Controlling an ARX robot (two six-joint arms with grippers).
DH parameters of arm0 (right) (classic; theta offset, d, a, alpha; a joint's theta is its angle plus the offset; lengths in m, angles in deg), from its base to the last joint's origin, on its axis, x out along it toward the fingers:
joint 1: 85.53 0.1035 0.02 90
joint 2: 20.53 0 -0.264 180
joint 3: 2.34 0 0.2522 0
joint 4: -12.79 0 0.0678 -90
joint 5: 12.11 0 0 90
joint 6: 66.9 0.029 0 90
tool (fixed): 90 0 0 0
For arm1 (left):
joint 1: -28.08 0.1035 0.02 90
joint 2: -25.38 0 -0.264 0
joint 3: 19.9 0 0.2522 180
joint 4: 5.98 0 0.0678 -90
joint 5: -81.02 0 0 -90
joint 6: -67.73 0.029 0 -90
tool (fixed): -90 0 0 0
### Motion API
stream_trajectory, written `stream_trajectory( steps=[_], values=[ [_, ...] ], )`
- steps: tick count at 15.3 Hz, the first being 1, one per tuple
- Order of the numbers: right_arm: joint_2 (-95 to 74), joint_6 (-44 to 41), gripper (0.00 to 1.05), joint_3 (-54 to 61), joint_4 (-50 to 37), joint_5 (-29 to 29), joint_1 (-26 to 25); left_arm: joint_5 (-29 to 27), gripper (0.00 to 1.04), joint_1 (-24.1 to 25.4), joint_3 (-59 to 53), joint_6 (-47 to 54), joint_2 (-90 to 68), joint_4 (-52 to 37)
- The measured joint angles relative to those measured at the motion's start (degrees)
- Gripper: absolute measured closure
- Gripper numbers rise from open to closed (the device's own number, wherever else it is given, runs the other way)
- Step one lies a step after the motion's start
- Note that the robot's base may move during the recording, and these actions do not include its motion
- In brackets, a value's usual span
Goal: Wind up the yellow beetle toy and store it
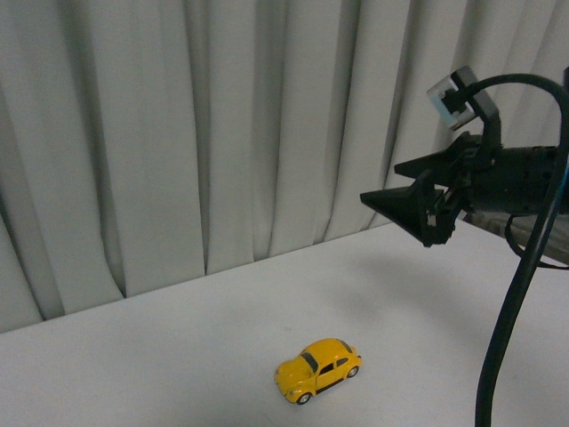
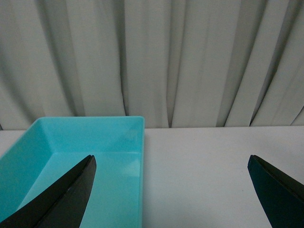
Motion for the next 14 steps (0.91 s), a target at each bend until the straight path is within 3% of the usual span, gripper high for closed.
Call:
stream_trajectory(
  steps=[2, 5, 11, 14],
  values=[
    [-3.13, -9.68, 0.07, -4.61, 10.25, -5.77, 0.44, -0.02, 0.07, 0.0, 0.0, 0.0, 0.0, 0.0],
    [-7.5, -25.77, 0.07, -10.8, 26.86, -8.96, 0.79, -0.02, 0.07, 0.0, 0.0, 0.0, 0.0, 0.0],
    [-16.87, -60.46, 0.07, -19.5, 53.68, -6.75, 2.32, 0.0, 0.07, 0.0, 0.0, 0.0, 0.0, 0.0],
    [-20.7, -71.87, 0.07, -23.67, 62.4, -5.51, 2.51, 0.0, 0.07, 0.0, 0.0, 0.0, 0.0, 0.02]
  ],
)
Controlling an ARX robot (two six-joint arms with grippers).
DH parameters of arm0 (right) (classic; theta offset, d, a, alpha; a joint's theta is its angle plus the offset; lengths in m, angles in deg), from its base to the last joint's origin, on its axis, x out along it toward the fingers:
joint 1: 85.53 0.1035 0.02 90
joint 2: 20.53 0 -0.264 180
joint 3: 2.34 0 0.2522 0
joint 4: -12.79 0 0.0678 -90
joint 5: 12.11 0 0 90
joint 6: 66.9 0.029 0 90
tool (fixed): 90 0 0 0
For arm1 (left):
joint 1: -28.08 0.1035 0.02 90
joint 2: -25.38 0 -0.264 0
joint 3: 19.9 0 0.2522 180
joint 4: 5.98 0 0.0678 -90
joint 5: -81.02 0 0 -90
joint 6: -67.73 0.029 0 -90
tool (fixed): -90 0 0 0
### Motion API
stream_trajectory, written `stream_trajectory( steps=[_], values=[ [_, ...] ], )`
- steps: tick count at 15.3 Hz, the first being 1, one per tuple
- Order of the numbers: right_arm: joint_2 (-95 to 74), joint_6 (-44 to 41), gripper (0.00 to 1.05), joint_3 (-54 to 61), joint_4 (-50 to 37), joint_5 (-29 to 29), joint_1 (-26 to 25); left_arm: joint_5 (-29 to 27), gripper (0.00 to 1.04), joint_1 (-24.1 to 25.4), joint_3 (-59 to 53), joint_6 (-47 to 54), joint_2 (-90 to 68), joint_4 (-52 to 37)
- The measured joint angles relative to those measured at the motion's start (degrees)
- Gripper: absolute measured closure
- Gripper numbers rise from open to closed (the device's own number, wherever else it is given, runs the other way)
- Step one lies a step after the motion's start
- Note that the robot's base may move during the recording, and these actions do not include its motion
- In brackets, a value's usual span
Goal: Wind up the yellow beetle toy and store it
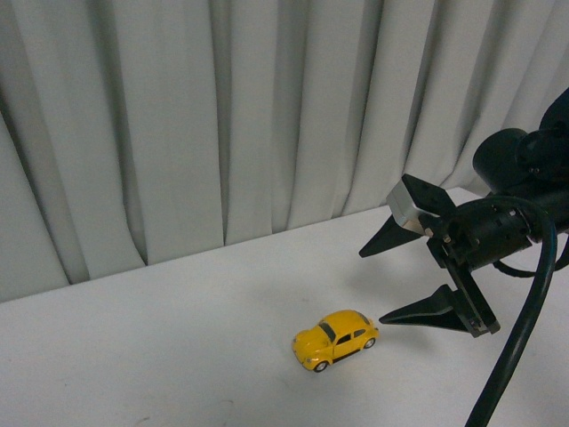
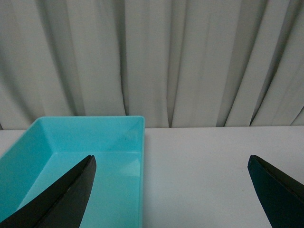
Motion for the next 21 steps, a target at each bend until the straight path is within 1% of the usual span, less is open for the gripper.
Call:
stream_trajectory(
  steps=[1, 3, 6, 8, 12, 14, 17, 21],
  values=[
    [-3.58, -4.24, 0.07, -2.51, 2.14, 0.02, 0.0, 0.0, 0.07, 0.0, 0.0, 0.0, 0.0, -0.02],
    [-5.73, -5.25, 0.07, -5.01, 3.19, -1.11, -0.07, 0.0, 0.07, 0.0, 0.0, 0.0, 0.0, -0.02],
    [-9.29, -5.49, 0.07, -7.67, 5.88, -1.66, -0.37, 0.0, 0.07, 0.0, 0.0, 0.0, 0.0, -0.02],
    [-11.45, -5.62, 0.07, -9.55, 9.33, -1.75, -0.31, -0.02, 0.07, 0.0, 0.0, 0.0, 0.0, -0.04],
    [-16.41, -5.68, 0.07, -15.28, 11.02, -1.14, 0.13, 0.0, 0.07, 0.0, 0.0, 0.0, 0.0, -0.04],
    [-17.79, -5.68, 0.07, -17.64, 12.37, -0.68, 0.68, -0.02, 0.07, 0.0, 0.0, 0.0, 0.0, -0.02],
    [-19.37, -5.7, 0.07, -21.4, 14.64, 0.11, 3.08, 0.0, 0.07, 0.0, 0.0, 0.0, 0.0, -0.02],
    [-20.17, -5.7, 0.07, -21.94, 16.33, 1.18, 5.07, 0.0, 0.07, 0.0, 0.0, 0.0, 0.0, -0.02]
  ],
)
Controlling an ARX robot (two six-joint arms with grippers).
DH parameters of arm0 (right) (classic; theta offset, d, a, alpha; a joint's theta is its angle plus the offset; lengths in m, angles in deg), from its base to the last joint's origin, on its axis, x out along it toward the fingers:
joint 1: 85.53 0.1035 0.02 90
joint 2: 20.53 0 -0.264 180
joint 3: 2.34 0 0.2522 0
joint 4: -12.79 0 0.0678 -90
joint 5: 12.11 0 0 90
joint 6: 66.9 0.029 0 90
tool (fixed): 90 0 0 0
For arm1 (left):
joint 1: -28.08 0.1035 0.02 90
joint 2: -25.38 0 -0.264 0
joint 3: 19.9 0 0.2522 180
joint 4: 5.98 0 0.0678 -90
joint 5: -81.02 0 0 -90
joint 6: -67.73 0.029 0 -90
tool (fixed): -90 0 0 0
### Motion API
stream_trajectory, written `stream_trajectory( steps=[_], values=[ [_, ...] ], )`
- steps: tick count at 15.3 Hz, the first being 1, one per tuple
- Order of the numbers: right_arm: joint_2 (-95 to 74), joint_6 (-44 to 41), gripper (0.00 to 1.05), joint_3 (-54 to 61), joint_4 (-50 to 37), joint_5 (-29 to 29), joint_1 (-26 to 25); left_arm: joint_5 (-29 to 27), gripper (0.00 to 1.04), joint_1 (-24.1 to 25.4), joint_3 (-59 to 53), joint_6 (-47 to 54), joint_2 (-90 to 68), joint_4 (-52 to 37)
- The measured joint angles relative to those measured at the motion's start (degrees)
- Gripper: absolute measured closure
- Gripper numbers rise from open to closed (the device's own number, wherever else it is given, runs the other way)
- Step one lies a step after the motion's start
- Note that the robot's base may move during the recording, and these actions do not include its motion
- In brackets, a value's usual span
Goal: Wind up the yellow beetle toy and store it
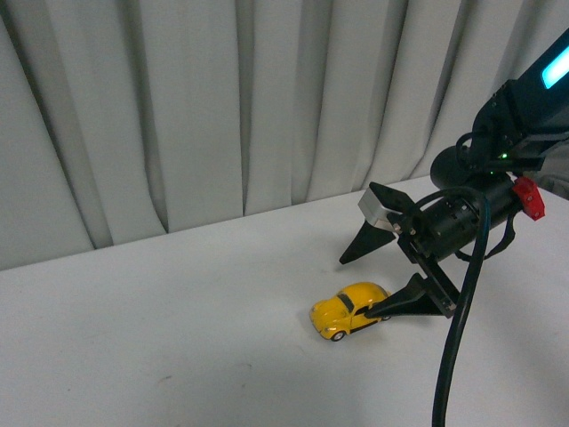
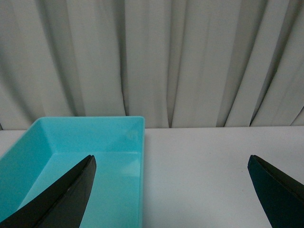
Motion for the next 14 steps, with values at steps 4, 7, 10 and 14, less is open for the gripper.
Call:
stream_trajectory(
  steps=[4, 7, 10, 14],
  values=[
    [0.0, 0.0, 0.07, 0.42, -0.44, 1.81, 1.07, 0.0, 0.07, 0.0, 0.0, 0.0, 0.0, 0.0],
    [0.0, 0.0, 0.07, 1.07, -0.66, 3.02, 2.21, -0.02, 0.07, 0.0, 0.0, 0.0, 0.0, 0.0],
    [0.0, 0.02, 0.15, 1.79, -0.76, 4.94, 2.86, 0.0, 0.07, 0.0, 0.0, 0.0, 0.0, 0.0],
    [0.0, 0.0, 0.56, 2.05, -1.79, 5.66, 2.89, 0.0, 0.07, 0.0, 0.0, 0.0, 0.0, 0.0]
  ],
)
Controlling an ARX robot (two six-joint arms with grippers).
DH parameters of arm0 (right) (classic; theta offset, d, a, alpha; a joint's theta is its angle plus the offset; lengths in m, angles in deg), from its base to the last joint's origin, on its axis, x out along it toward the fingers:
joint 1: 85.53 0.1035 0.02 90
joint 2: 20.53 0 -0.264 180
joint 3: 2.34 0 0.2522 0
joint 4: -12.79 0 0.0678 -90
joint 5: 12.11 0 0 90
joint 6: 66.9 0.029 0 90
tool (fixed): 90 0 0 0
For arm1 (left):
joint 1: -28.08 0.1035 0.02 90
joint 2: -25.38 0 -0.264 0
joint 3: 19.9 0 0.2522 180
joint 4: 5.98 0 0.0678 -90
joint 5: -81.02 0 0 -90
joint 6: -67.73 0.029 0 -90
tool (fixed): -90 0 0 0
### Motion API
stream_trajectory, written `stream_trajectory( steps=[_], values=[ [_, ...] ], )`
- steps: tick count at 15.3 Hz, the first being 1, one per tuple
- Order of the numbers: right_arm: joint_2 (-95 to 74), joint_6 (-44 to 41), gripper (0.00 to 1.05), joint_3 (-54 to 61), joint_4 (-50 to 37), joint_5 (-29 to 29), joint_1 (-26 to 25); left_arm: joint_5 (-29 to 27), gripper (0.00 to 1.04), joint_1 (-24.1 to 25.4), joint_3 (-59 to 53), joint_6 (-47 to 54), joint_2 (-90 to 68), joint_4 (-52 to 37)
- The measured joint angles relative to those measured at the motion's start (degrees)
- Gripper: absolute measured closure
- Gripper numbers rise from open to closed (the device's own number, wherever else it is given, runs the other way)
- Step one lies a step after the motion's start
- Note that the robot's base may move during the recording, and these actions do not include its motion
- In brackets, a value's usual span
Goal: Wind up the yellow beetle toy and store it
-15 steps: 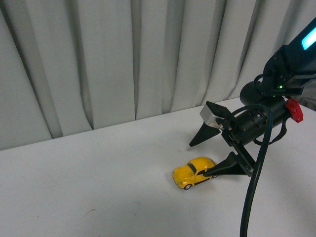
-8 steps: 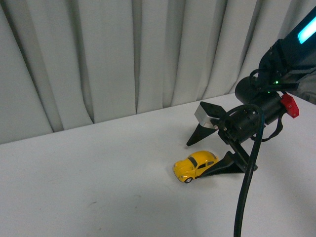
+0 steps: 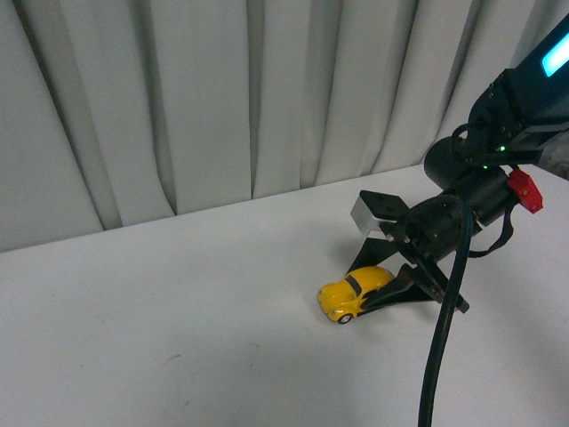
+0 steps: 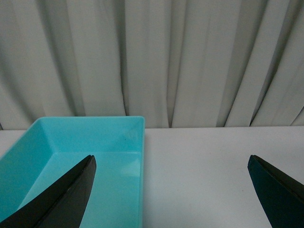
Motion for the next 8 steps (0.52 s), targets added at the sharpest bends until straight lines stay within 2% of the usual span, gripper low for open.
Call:
stream_trajectory(
  steps=[1, 2, 8],
  values=[
    [0.0, 0.0, 0.61, 0.02, -0.11, 0.0, 0.0, 0.0, 0.07, 0.0, 0.0, 0.0, 0.0, 0.0],
    [0.0, 0.0, 0.63, 0.02, -0.17, 0.0, 0.0, 0.0, 0.07, 0.0, 0.0, 0.0, 0.0, 0.0],
    [-0.87, -0.02, 0.63, -1.73, 1.73, 1.38, -0.2, 0.0, 0.07, 0.0, 0.0, 0.0, 0.0, 0.0]
  ],
)
